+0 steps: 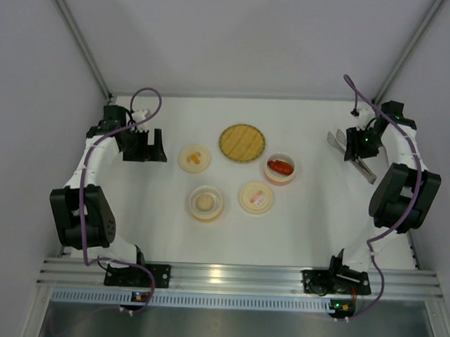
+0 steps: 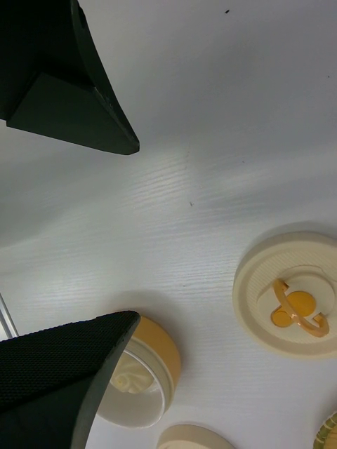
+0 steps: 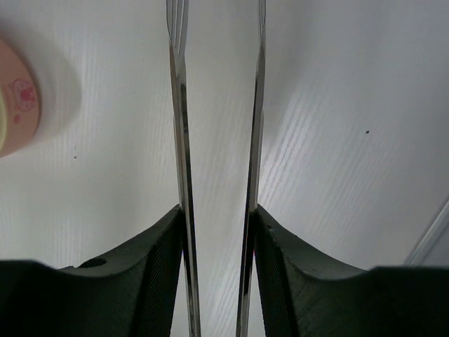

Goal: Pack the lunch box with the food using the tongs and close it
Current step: Place the clamp at the center of the board.

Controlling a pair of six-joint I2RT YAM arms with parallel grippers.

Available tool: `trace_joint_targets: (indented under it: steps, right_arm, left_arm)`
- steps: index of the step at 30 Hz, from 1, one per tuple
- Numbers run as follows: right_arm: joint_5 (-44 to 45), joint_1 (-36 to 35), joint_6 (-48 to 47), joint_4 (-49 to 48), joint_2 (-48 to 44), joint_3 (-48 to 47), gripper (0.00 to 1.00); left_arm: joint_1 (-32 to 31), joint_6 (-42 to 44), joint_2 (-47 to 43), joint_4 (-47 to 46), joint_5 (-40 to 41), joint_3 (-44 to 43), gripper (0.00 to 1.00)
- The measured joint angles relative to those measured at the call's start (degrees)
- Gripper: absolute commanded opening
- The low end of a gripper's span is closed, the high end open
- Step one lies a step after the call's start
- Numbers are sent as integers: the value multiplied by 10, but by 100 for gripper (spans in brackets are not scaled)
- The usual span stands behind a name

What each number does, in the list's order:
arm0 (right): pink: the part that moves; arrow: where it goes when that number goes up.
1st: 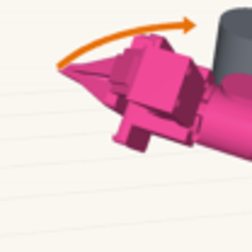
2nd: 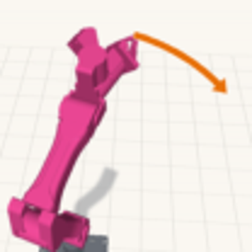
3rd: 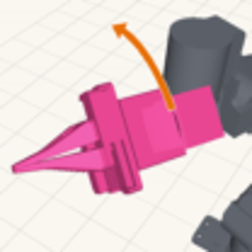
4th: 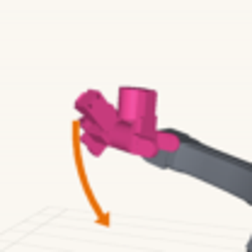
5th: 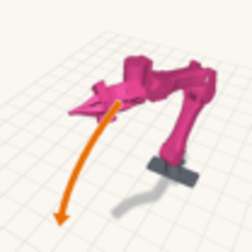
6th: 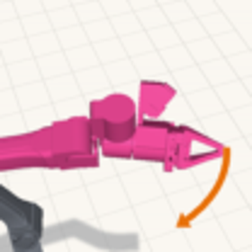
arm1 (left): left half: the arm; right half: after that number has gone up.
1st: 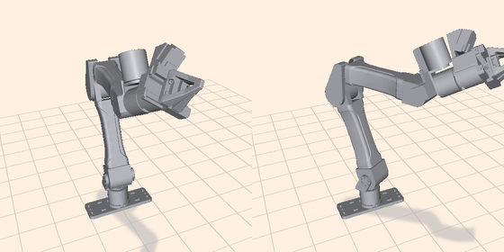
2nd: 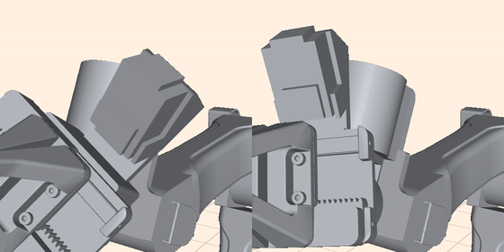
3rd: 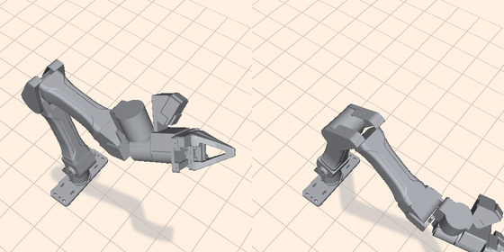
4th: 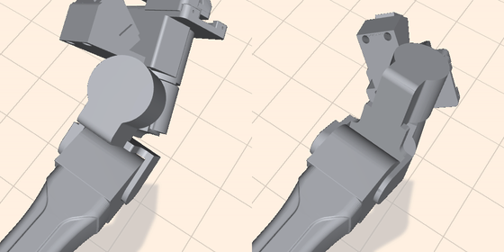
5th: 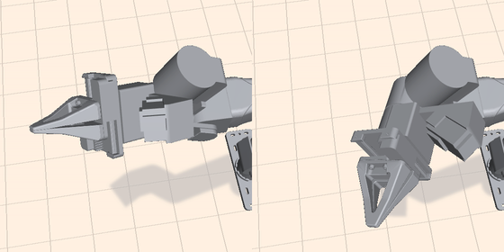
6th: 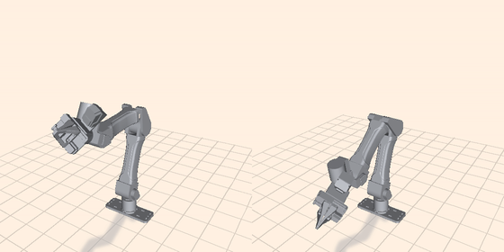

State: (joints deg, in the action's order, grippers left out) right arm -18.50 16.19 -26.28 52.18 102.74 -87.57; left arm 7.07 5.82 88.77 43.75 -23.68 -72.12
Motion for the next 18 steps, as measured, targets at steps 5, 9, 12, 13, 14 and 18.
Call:
trace_joint_targets:
  steps: [5,9,12,13,14,18]
  right_arm:
    - [17,0,36,-80,56,22,45]
    - [30,0,49,-124,82,56,46]
    - [37,0,50,-135,98,63,48]
    - [40,0,49,-138,103,63,51]
    - [43,0,49,-140,108,63,52]
    - [49,0,49,-144,113,63,63]
  left_arm:
    - [0,-2,0,0,-1,0,98]
    - [0,-1,0,0,1,0,98]
    - [0,-1,0,0,2,0,98]
    - [0,-1,0,0,3,0,98]
    - [0,-1,0,1,3,0,98]
    - [0,-1,0,0,3,0,98]
